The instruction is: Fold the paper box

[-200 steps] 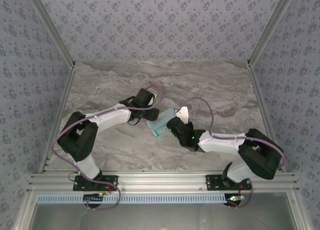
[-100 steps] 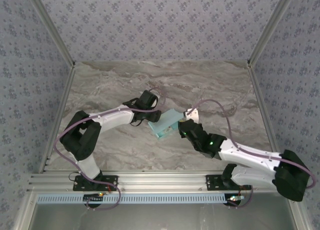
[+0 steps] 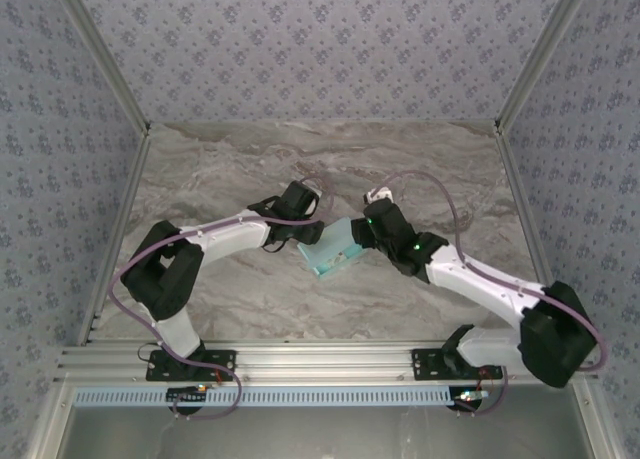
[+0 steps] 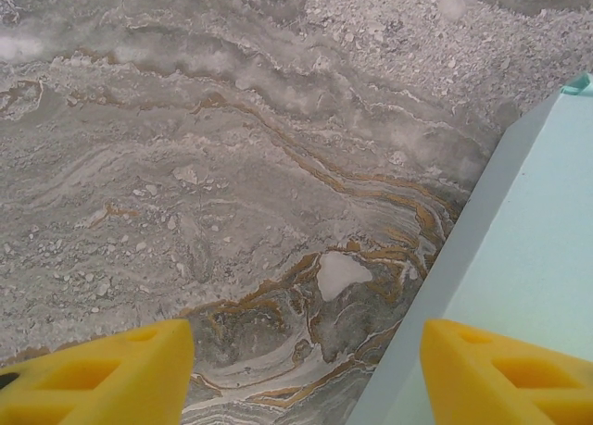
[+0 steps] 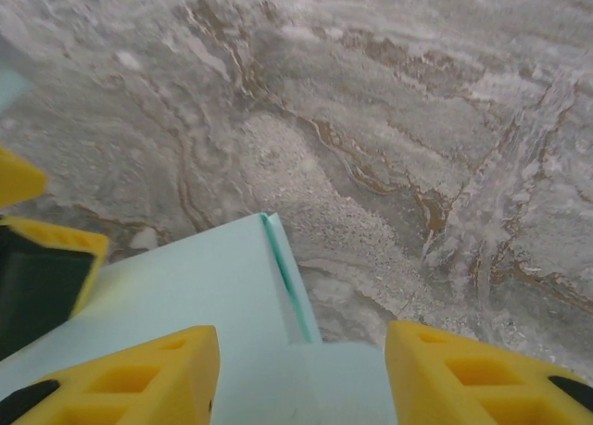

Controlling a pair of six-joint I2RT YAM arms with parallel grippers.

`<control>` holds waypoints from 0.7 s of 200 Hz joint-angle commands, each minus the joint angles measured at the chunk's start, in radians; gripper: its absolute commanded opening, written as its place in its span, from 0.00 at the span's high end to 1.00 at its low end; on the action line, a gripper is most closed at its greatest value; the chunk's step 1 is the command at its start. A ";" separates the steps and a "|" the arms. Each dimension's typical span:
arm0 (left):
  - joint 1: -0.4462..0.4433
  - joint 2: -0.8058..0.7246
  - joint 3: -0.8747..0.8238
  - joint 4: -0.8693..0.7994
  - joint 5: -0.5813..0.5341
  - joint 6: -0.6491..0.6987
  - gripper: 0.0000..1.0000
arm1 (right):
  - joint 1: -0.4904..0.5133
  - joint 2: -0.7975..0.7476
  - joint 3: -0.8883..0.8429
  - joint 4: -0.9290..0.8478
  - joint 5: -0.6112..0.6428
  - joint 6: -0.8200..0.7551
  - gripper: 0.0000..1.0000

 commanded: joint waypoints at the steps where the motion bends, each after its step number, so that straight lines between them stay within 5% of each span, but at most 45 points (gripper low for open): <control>1: -0.012 0.021 0.017 -0.020 -0.022 0.009 0.35 | -0.029 0.067 0.039 -0.036 -0.089 -0.048 0.47; 140: -0.025 -0.106 -0.035 0.044 0.015 -0.012 0.25 | -0.066 0.248 -0.106 0.095 -0.121 -0.001 0.49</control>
